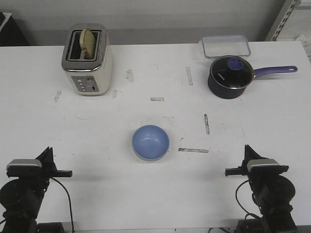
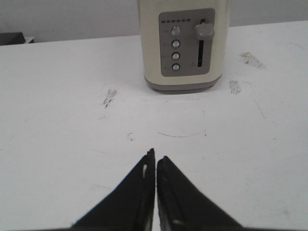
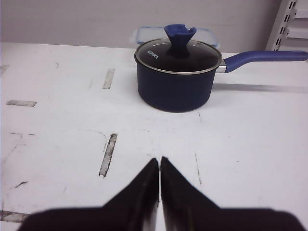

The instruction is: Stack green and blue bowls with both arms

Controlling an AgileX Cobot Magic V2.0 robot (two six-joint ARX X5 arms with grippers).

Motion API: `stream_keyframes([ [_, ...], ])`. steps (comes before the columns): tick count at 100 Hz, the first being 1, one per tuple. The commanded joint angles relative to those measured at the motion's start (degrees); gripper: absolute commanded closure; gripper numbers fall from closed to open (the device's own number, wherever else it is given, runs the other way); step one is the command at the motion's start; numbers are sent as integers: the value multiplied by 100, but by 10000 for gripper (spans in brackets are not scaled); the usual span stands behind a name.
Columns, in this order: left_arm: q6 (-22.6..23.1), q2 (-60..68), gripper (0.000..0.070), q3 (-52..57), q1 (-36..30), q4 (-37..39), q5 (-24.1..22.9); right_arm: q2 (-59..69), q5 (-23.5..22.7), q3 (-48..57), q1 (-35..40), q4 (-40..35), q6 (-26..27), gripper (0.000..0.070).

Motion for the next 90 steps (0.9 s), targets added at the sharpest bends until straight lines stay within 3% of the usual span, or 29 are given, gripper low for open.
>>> stream_keyframes([
  [1,-50,-144,698,-326,-79,365,2,20,2,7,4,76,-7,700],
  [13,-404,-632,698,-1351,-188,1565,2,17,2,7,4,76,-7,700],
  [23,-424,-1139,698,-2140,-203,2153,2,17,2,7,4,76,-7,700],
  [40,-420,-1864,698,-3029,-216,2361,-20,20,2,7,4,79,-7,700],
  [90,-442,-1860,698,-3010,-243,2140,-33,9,2,11,4,98,-7,700],
])
